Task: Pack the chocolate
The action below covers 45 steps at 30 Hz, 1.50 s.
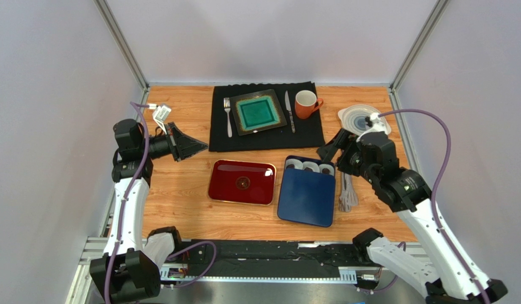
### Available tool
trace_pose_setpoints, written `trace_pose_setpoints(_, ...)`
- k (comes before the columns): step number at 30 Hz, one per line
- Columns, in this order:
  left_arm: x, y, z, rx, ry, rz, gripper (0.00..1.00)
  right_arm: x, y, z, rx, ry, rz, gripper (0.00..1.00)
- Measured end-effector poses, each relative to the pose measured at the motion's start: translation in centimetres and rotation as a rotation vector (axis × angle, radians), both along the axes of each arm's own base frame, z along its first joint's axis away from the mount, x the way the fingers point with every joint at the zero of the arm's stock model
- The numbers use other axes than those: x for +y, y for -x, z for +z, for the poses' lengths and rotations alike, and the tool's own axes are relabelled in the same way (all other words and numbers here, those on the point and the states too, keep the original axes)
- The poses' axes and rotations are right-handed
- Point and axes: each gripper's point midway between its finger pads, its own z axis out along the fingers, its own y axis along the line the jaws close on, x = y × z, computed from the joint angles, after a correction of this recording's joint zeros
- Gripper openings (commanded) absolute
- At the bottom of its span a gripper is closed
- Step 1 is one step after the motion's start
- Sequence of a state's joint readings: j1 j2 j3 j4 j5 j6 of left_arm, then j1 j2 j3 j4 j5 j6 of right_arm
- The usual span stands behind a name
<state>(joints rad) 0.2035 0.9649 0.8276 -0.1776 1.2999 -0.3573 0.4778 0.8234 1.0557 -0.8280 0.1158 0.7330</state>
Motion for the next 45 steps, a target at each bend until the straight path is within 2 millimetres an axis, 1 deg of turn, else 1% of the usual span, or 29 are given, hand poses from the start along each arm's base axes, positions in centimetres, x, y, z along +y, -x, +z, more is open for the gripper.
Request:
trace_pose_setpoints(1,0.0,0.0,-0.1,0.003,0.0,0.0,0.02,0.9,0.7,0.5,-0.014,0.016,0.045,0.59)
trace_pose_setpoints(2,0.0,0.0,-0.1,0.007,-0.001,0.0,0.02,2.2,1.8,0.5,-0.014,0.033,0.104,0.57)
trace_pose_setpoints(3,0.0,0.0,-0.2,0.013,-0.001,0.001,0.02,3.3,2.9,0.0,0.0,0.059,0.154,0.52)
trace_pose_setpoints(4,0.0,-0.1,-0.1,0.014,-0.003,0.002,0.02,3.9,3.8,-0.8,0.02,0.083,0.184,0.51)
trace_pose_setpoints(5,0.1,-0.1,-0.1,0.014,-0.005,0.002,0.02,4.7,4.9,-1.8,0.048,0.104,0.215,0.47)
trace_pose_setpoints(8,0.2,-0.4,-0.1,0.013,-0.01,0.008,0.02,6.3,8.9,-6.2,0.171,0.195,0.292,0.5)
trace_pose_setpoints(10,0.2,-0.5,-0.2,0.018,-0.012,0.012,0.02,6.5,11.5,-9.3,0.254,0.27,0.315,0.51)
trace_pose_setpoints(12,0.2,-0.6,-0.3,0.026,-0.012,0.013,0.02,6.3,13.4,-11.2,0.306,0.321,0.313,0.53)
trace_pose_setpoints(15,0.3,-0.6,-0.6,0.039,-0.012,0.013,0.02,6.2,15.6,-12.8,0.352,0.375,0.308,0.56)
trace_pose_setpoints(18,0.3,-0.6,-0.5,0.041,-0.015,0.014,0.02,6.1,16.8,-14.2,0.397,0.408,0.267,0.57)
trace_pose_setpoints(22,0.3,-0.5,-0.2,0.032,-0.02,0.013,0.02,5.1,17.7,-17.0,0.444,0.433,0.193,0.56)
trace_pose_setpoints(25,0.2,-0.3,-0.2,0.037,-0.02,0.012,0.02,3.3,17.8,-19.3,0.467,0.454,0.12,0.54)
trace_pose_setpoints(27,0.2,-0.3,-0.1,0.038,-0.021,0.012,0.02,2.5,17.8,-20.3,0.469,0.444,0.087,0.54)
trace_pose_setpoints(30,0.2,-0.3,0.7,0.017,-0.028,0.011,0.02,1.7,17.6,-21.7,0.466,0.405,0.045,0.54)
trace_pose_setpoints(33,0.3,-0.4,1.4,-0.007,-0.033,0.01,0.02,1.5,17.4,-22.5,0.459,0.382,0.019,0.54)
trace_pose_setpoints(40,0.3,-0.5,1.4,-0.004,-0.033,0.01,0.02,2.9,16.2,-23.8,0.404,0.343,-0.019,0.54)
trace_pose_setpoints(45,0.4,-0.6,1.6,-0.008,-0.034,0.012,0.02,3.2,15.3,-23.7,0.358,0.317,-0.057,0.54)
